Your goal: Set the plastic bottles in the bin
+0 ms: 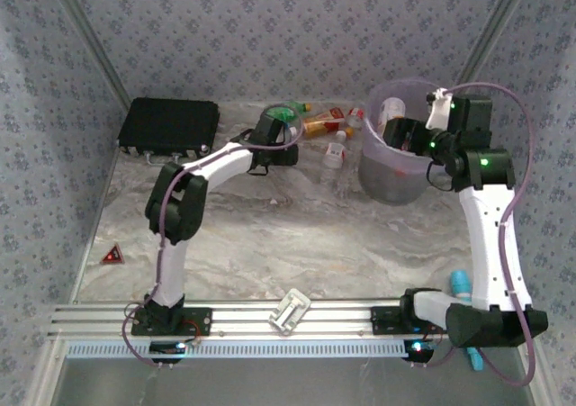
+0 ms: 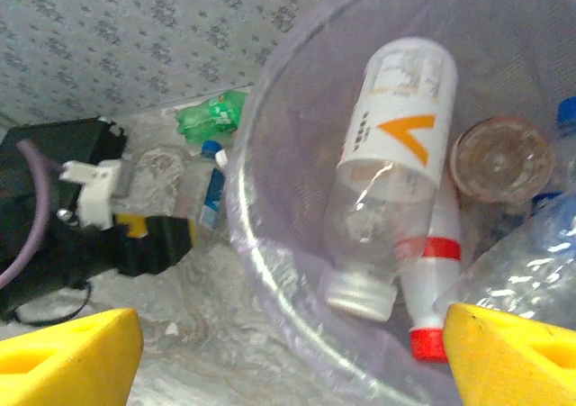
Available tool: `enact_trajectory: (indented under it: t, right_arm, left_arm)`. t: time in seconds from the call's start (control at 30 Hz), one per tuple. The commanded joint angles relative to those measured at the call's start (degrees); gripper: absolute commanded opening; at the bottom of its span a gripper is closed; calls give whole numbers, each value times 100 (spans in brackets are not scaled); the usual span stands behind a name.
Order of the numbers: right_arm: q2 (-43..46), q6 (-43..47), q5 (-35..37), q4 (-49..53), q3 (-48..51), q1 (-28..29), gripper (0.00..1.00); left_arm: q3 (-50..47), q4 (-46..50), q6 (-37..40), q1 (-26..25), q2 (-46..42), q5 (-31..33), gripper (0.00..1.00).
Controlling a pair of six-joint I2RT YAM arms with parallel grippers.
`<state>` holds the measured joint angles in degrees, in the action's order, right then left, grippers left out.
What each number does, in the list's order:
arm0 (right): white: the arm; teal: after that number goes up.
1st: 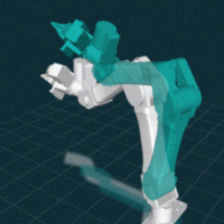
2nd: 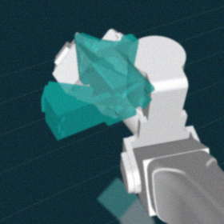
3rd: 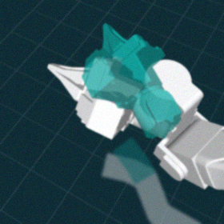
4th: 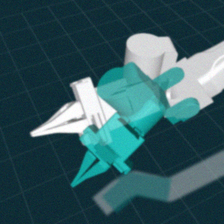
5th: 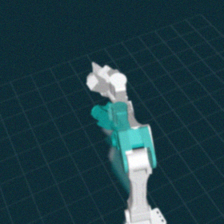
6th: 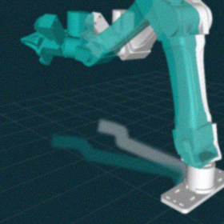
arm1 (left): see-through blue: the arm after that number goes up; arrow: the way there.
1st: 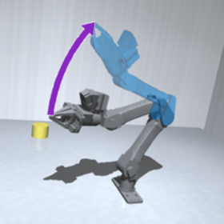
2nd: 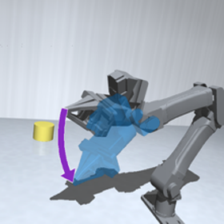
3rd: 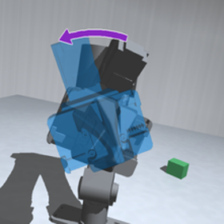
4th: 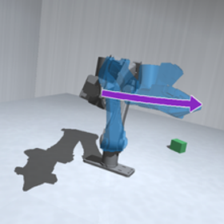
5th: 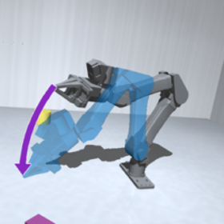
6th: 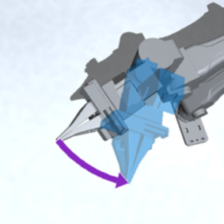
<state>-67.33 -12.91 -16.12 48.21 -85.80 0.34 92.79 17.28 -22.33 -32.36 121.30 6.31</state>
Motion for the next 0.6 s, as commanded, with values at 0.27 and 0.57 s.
enact_trajectory:
  t: [0.27,0.57]
  right_arm:
    - [664,-273,-393,87,836,63,89]
    - [982,-221,-409,259,1132,71,88]
  left_arm:
    - [1188,802,536,16,1048,418,91]
    - [788,596,528,-8,664,407,63]
